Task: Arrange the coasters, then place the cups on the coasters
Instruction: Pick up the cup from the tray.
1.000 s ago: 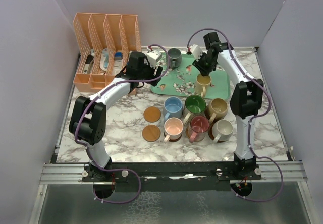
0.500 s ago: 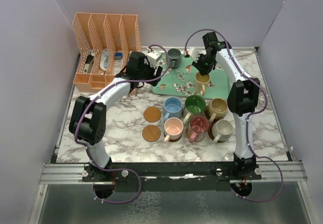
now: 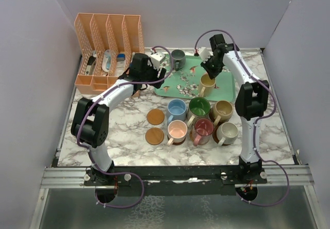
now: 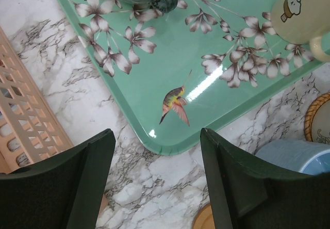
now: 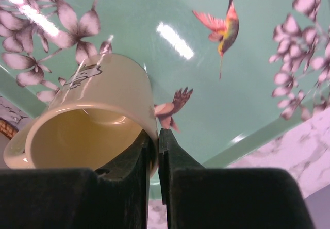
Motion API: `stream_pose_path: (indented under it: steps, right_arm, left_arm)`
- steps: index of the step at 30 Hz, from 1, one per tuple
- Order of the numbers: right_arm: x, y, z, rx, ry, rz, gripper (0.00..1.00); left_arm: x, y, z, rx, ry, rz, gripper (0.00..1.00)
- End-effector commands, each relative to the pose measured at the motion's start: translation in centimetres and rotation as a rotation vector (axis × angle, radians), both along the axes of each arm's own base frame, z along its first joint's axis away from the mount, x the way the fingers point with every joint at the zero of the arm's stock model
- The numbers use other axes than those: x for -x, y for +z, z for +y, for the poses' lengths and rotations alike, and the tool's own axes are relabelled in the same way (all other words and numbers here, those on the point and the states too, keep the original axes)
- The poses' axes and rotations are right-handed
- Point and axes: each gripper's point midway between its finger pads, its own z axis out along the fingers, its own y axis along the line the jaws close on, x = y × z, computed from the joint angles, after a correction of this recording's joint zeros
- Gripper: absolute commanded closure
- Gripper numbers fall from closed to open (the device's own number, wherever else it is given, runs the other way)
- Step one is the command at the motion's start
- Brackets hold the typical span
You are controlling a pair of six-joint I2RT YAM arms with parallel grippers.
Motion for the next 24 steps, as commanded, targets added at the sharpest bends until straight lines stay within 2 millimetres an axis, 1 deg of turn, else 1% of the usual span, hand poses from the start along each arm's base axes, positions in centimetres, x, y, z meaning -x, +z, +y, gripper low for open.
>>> stream_pose_path:
  steps: [1, 4, 6, 8, 10, 11, 13, 16, 19, 21, 24]
  right_arm:
    - [2.0, 1.2, -2.8, 0.027, -0.183, 0.012, 0.91]
    - [3.6, 1.2, -2.2, -0.012, -0.188, 0.046, 0.91]
    - [4.0, 1.7, -1.9, -0.036, -0.198, 0.052, 0.85]
    - [3.8, 2.2, -1.9, -0.046, -0.204, 0.038, 0.76]
    - [3.3, 2.5, -1.8, -0.048, -0.192, 0.017, 0.68]
    - [3.0, 2.6, -1.8, -0.046, -0.183, 0.009, 0.65]
    - [2.4, 2.7, -1.7, -0.045, -0.153, -0.002, 0.62]
    - [1.8, 2.2, -1.5, -0.039, -0.102, -0.005, 0.59]
    - [1.5, 1.4, -1.5, -0.022, -0.048, 0.0, 0.59]
    - [1.5, 0.9, -1.6, -0.016, -0.03, 0.01, 0.6]
    - [2.0, 0.3, -1.4, -0.019, -0.007, 0.043, 0.64]
  left_arm:
    - [-0.8, 0.8, -0.2, 0.0, -0.003, -0.027, 0.29]
    - [-0.8, 0.7, -0.1, -0.001, -0.002, -0.024, 0.29]
    - [-0.8, 0.7, -0.1, -0.002, -0.002, -0.023, 0.29]
    - [-0.7, 0.5, -0.1, -0.002, -0.002, -0.02, 0.29]
    - [-0.7, 0.6, -0.1, -0.002, -0.003, -0.021, 0.29]
    - [-0.7, 0.5, -0.1, -0.001, -0.005, -0.019, 0.29]
    - [-0.6, 0.5, -0.1, -0.002, -0.005, -0.018, 0.29]
    - [-0.5, 0.4, -0.1, -0.003, -0.006, -0.018, 0.29]
    - [-0.3, 0.5, 0.0, -0.003, -0.007, -0.02, 0.29]
    - [-0.3, 0.6, 0.0, -0.001, -0.007, -0.022, 0.29]
    - [-0.3, 0.8, 0.0, 0.001, -0.006, -0.026, 0.29]
